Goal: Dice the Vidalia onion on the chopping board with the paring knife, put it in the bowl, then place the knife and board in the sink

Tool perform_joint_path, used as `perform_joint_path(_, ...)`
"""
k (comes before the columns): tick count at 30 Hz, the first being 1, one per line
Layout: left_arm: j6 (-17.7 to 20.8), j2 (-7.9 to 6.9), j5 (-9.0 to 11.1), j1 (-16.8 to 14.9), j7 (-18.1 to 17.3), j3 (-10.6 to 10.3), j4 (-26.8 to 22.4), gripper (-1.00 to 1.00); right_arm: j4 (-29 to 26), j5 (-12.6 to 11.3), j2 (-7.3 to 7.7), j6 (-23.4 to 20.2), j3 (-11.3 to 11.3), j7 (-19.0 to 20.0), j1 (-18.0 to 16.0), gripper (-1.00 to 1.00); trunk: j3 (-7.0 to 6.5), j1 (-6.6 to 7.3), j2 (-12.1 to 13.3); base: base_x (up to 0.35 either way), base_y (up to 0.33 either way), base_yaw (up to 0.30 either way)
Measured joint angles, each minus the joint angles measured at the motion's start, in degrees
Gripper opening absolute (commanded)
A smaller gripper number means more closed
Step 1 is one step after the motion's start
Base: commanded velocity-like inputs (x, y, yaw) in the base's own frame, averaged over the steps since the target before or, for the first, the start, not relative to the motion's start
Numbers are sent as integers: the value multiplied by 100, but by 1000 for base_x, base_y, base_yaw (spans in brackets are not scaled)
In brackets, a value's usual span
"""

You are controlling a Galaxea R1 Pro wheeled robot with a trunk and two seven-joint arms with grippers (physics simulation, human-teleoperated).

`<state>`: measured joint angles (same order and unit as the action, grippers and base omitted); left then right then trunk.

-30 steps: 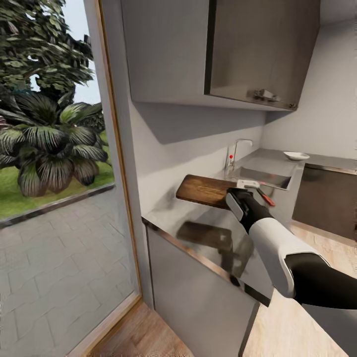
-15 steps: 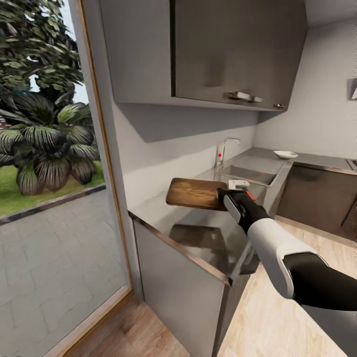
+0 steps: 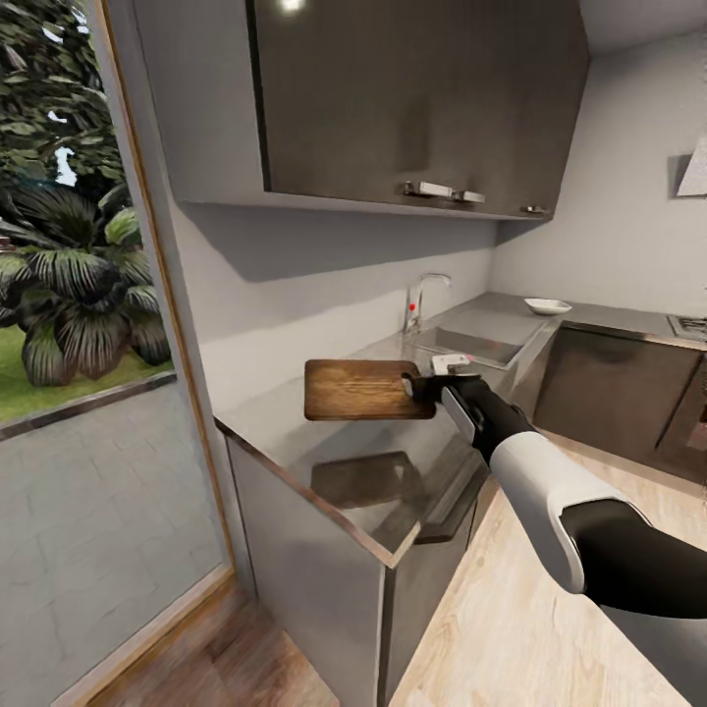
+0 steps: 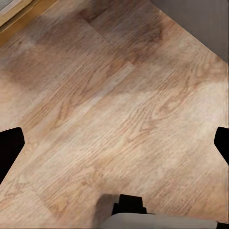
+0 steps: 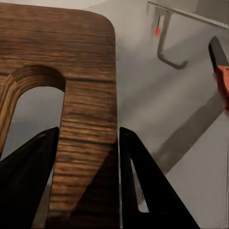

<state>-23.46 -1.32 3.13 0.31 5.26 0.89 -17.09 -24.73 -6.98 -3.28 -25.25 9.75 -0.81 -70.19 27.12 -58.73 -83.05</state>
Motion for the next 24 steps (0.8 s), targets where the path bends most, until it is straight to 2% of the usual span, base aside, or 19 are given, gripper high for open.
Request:
perform_joint_path(3, -1, 0, -2, 0, 2, -1, 5, 100, -1, 42, 4, -34, 10, 332, 1, -100, 0, 0, 0, 0, -319, 0)
perform_joint_path(7, -1, 0, -1, 0, 1, -1, 6, 100, -10, 473, -1, -39, 16, 692, 0, -100, 0, 0, 0, 0, -319, 0)
perform_joint_path(10, -2, 0, 2, 0, 3, -1, 6, 100, -14, 612, -1, -41, 16, 910, 0, -100, 2, 0, 0, 0, -319, 95)
perform_joint_path(15, -1, 0, 0, 0, 3, -1, 6, 100, -16, 689, -1, -40, 11, 1056, -1, -100, 21, 0, 0, 0, -319, 226)
perform_joint_path(24, -1, 0, 5, 0, 2, -1, 9, 100, -14, 696, -1, -39, 9, 1074, -1, -100, 71, 0, 0, 0, -319, 240)
